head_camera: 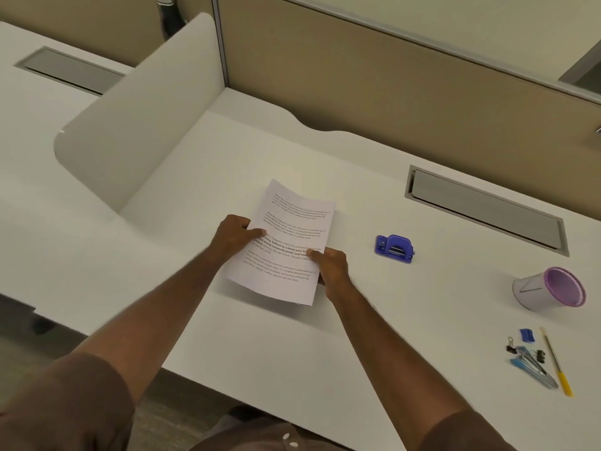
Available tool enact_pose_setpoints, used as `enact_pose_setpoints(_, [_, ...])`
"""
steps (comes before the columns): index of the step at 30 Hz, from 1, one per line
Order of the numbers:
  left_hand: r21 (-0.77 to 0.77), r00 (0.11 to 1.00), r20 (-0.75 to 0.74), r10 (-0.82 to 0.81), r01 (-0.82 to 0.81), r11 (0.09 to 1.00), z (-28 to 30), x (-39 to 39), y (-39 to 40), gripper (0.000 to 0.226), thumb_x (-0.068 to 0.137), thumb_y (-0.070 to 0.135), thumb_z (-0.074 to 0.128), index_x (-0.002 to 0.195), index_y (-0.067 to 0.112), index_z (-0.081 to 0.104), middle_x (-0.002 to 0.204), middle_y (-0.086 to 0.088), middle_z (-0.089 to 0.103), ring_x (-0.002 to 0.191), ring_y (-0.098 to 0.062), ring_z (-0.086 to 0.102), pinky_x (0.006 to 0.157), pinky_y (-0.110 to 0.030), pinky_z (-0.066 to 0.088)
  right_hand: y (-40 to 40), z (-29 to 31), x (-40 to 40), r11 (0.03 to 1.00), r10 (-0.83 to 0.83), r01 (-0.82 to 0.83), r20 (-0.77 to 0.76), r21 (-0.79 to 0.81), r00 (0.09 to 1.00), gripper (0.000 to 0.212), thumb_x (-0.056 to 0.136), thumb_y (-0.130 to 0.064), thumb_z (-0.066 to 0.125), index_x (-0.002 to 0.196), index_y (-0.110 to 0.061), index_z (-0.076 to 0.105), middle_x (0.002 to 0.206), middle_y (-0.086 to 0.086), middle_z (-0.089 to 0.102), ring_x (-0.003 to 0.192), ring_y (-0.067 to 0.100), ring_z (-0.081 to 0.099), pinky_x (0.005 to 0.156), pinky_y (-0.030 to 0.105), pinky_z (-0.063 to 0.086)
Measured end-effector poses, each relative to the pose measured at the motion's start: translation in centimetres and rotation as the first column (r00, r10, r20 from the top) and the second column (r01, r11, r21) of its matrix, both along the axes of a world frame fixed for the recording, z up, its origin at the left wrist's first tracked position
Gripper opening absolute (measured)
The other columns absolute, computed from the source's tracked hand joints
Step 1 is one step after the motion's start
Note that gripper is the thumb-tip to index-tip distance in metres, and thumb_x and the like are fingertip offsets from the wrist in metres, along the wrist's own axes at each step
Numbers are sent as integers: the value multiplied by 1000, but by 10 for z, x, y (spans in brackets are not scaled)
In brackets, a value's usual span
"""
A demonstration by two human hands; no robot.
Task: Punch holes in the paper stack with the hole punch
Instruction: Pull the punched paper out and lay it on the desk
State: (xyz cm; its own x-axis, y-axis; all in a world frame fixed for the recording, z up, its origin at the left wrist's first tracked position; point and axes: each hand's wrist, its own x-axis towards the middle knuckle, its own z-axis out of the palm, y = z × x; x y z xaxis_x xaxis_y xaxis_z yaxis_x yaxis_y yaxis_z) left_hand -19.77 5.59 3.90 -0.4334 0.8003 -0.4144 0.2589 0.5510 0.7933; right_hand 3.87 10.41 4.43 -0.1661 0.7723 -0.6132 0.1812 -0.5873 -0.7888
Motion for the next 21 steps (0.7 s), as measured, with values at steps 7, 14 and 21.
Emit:
enact_pose_setpoints(7, [-84, 987, -157, -40, 27, 996, -7, -18, 6, 46, 83, 28, 81, 53, 16, 48, 54, 5, 51, 51, -14, 49, 52, -27, 31, 8, -14, -26, 1000, 11, -10, 52, -6, 999, 11, 86, -8, 71, 83, -19, 73, 97, 11, 77, 94, 35, 74, 85, 54, 60])
enact_pose_setpoints(14, [-100, 972, -230, -40, 18, 995, -12, -18, 7, 55, 91, 43, 71, 52, 17, 43, 54, 4, 50, 52, -14, 51, 51, -28, 33, 6, -18, -33, 999, 38, -36, 55, -34, 998, 6, 88, -9, 70, 90, -13, 73, 101, 14, 77, 86, 30, 74, 80, 45, 61])
enact_pose_setpoints(21, [-122, 925, -379, -39, -8, 993, -9, -20, 1, 59, 99, 50, 53, 55, 17, 32, 54, 0, 40, 59, -27, 47, 55, -32, 30, 9, -12, -30, 984, 114, -102, 81, -143, 990, 9, 89, -20, 70, 89, -11, 69, 85, 8, 76, 69, 21, 74, 45, 29, 56])
